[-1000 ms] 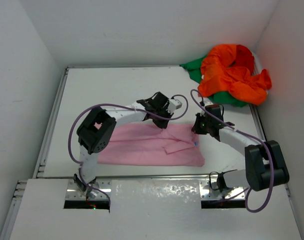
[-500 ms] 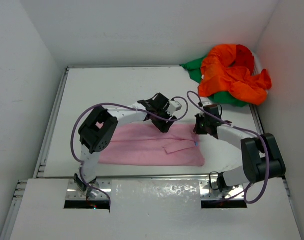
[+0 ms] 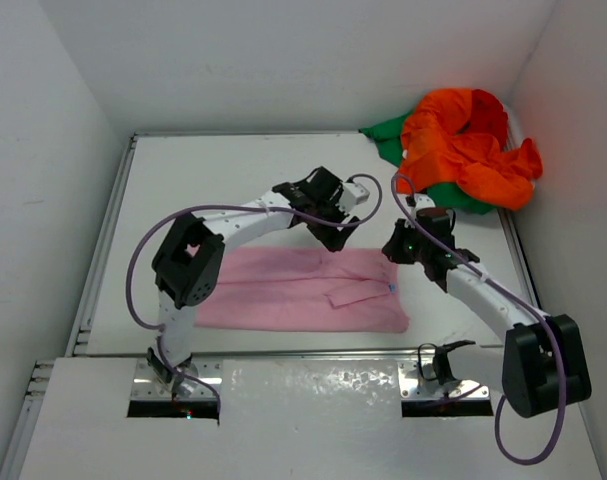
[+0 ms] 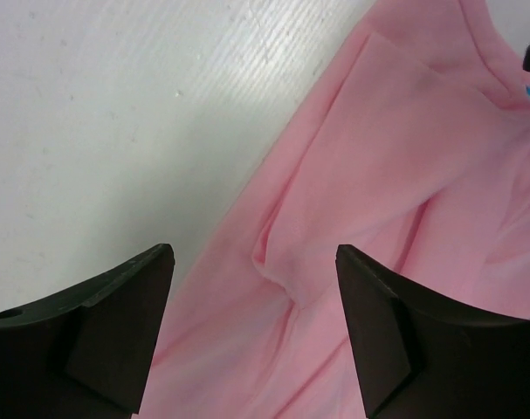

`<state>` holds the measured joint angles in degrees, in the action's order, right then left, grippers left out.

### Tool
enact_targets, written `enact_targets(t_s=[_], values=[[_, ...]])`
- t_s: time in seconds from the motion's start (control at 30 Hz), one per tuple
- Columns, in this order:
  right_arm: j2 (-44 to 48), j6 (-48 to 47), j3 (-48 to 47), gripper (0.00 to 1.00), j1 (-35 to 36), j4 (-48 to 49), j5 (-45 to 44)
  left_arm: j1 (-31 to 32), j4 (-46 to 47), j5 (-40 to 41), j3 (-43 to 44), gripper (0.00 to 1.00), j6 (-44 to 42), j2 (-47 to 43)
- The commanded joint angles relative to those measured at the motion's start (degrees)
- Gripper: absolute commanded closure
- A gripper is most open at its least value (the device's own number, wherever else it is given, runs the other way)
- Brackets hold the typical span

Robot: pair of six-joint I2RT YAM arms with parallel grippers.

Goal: Fold and stack the t-shirts
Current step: Fold the other side of the tshirt into a rectangle, then rotate the tshirt 90 degrees

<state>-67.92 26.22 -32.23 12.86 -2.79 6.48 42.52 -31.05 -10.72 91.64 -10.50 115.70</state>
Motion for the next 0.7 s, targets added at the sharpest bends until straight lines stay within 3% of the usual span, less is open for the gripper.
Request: enact_targets(t_s=[0.0,0.07,0.17,0.2,0.33,0.47,0.67], values=[[1.8,7.2,1.0,0.89,-1.5,-4.9,-0.5,-3.2,-6.0,0.3,1.4,0.27,-0.5,-7.1],[3.3,7.6,-0.3,0.79,-2.3,-13.2,-2.9,-6.3,-8.1,0.9,0.6,0.27,-0.9,-9.4],[5.9,6.5,-2.3,0.61,-2.8,-23.9,-4.9,-16.7,-11.0,2.9,-2.9,0.28,-2.9,-14.0],[6.8,6.1,-2.7,0.5,-3.0,-26.1,-4.0,-23.7,-11.7,3.8,-4.0,0.28,-4.0,-15.8],[8.3,3.5,-5.2,0.37,-3.0,-38.1,-1.4,-39.5,-12.2,3.5,-11.4,0.27,-8.4,-18.1],[11.3,4.0,-0.2,0.36,-3.0,-39.8,-1.7,-48.9,-8.6,2.8,-18.4,0.26,-11.4,-18.5],[10.7,8.8,10.2,0.42,-3.1,-25.7,5.7,-49.3,-1.1,4.4,-26.2,0.27,-10.9,-16.0]])
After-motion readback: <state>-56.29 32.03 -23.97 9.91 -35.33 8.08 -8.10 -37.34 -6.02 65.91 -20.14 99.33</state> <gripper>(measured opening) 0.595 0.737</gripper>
